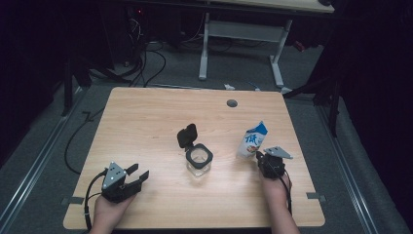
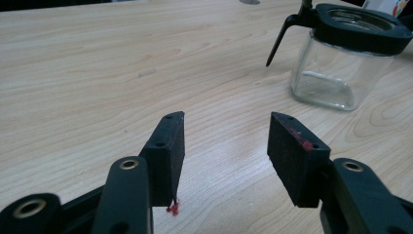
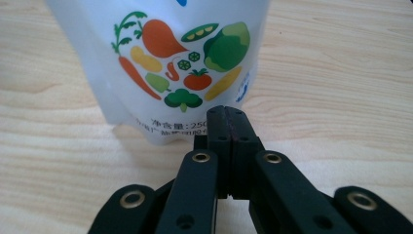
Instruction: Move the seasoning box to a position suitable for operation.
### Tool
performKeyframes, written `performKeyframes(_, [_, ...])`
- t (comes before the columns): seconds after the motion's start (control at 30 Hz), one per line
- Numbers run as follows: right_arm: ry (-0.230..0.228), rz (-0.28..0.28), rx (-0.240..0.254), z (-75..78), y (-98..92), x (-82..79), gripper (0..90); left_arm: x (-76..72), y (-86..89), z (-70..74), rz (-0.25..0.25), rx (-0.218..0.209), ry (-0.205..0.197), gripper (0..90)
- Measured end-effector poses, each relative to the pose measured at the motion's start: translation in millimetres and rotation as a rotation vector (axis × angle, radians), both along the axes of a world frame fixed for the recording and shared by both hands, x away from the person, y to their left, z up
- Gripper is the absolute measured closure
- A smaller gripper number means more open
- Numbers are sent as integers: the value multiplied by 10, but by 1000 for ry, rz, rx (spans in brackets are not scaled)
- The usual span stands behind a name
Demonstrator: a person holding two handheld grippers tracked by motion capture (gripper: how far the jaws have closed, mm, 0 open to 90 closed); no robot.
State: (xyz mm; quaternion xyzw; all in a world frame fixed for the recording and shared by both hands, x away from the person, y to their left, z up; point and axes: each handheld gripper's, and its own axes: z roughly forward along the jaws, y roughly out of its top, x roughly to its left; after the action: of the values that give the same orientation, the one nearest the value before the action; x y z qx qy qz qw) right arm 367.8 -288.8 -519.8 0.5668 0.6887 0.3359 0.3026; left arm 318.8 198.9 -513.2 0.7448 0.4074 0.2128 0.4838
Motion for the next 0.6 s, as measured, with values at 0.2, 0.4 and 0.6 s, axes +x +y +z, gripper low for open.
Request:
performKeyframes(0.2, [10,-9,18,-36,-18,195,900,9,25,-17,4,-2,7,487])
performKeyframes(0.4, [32,-4,11,-22,51,408,895,35,62,-25,1,-17,32,485])
performKeyframes(0.6, [18,7,13,17,70,264,857,28,68,-34,11,-6,27,467])
